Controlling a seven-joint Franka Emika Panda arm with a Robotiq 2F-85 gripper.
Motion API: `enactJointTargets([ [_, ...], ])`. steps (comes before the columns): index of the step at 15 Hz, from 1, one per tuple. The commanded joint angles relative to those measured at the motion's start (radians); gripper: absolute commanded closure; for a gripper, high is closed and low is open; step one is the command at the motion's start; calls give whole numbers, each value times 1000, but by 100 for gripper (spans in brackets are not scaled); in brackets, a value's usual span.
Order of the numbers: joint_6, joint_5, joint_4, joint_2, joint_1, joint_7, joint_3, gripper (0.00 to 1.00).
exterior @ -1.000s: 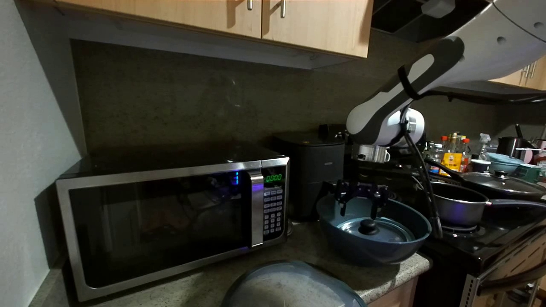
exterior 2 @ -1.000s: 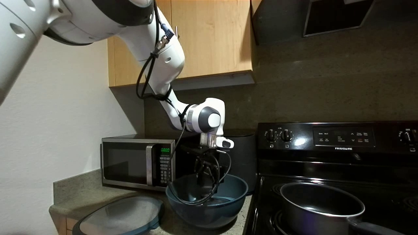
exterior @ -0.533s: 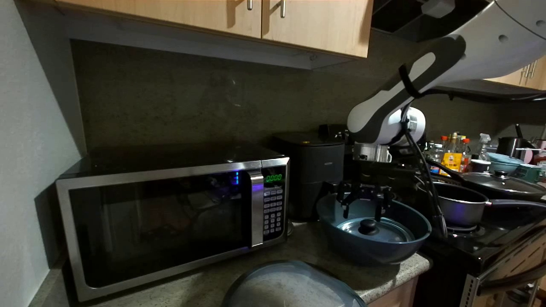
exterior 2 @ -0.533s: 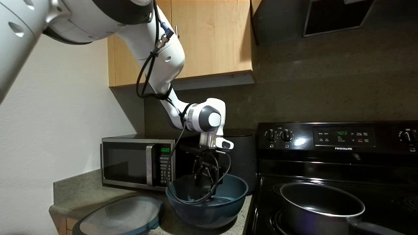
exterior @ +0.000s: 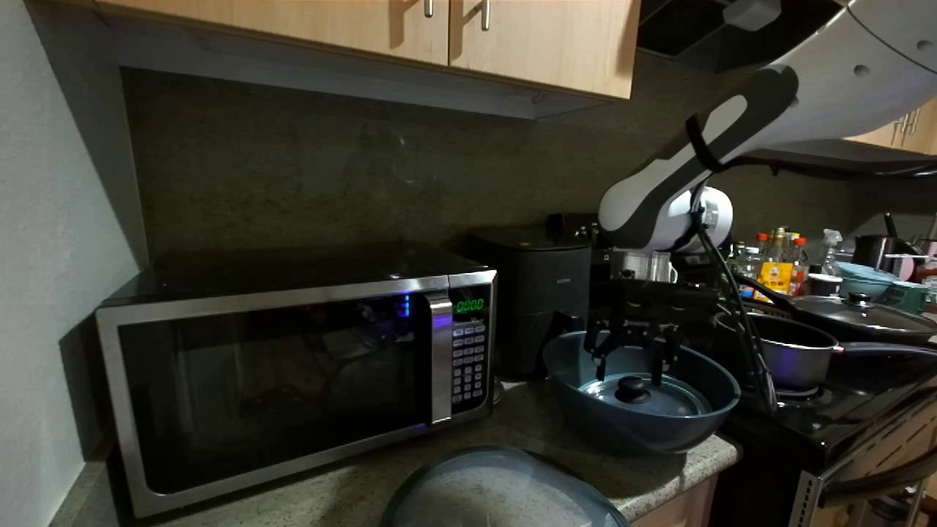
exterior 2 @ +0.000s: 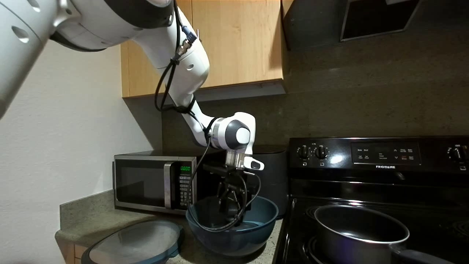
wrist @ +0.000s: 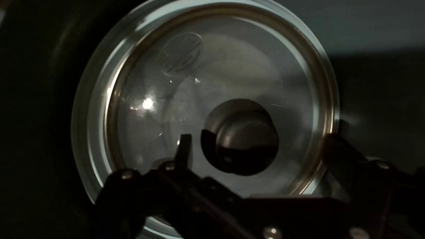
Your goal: Remove the lid from the bowl, put it on the pot, remove it from the pot and return it back to the bowl
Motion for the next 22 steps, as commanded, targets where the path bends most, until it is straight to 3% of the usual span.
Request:
enactJointTargets([
  [1,-28,16,10,7,-10,4,2,26],
  [9,-23,14,22,15,-9,20,-8,78],
  [15,52,35,-6,-65,-5,-3,8,78],
  [21,255,143,-113,-252,-12,-60,51,78],
  [22,187,82,-37,-165,0,-9,36,53],
])
